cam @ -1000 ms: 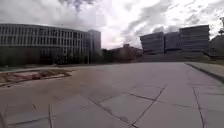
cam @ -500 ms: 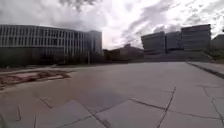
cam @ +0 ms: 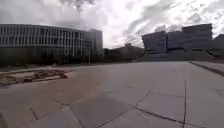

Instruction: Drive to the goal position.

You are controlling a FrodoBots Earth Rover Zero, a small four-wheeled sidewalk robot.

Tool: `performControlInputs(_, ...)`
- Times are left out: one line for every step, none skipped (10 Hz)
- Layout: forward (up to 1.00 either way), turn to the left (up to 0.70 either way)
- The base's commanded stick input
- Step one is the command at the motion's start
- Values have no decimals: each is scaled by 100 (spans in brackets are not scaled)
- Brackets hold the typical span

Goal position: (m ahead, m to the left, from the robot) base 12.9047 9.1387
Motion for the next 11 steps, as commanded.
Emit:
performControlInputs(70,1)
performControlInputs(70,1)
performControlInputs(70,1)
performControlInputs(70,1)
performControlInputs(70,1)
performControlInputs(70,1)
performControlInputs(70,1)
performControlInputs(70,1)
performControlInputs(70,1)
performControlInputs(70,1)
performControlInputs(70,1)
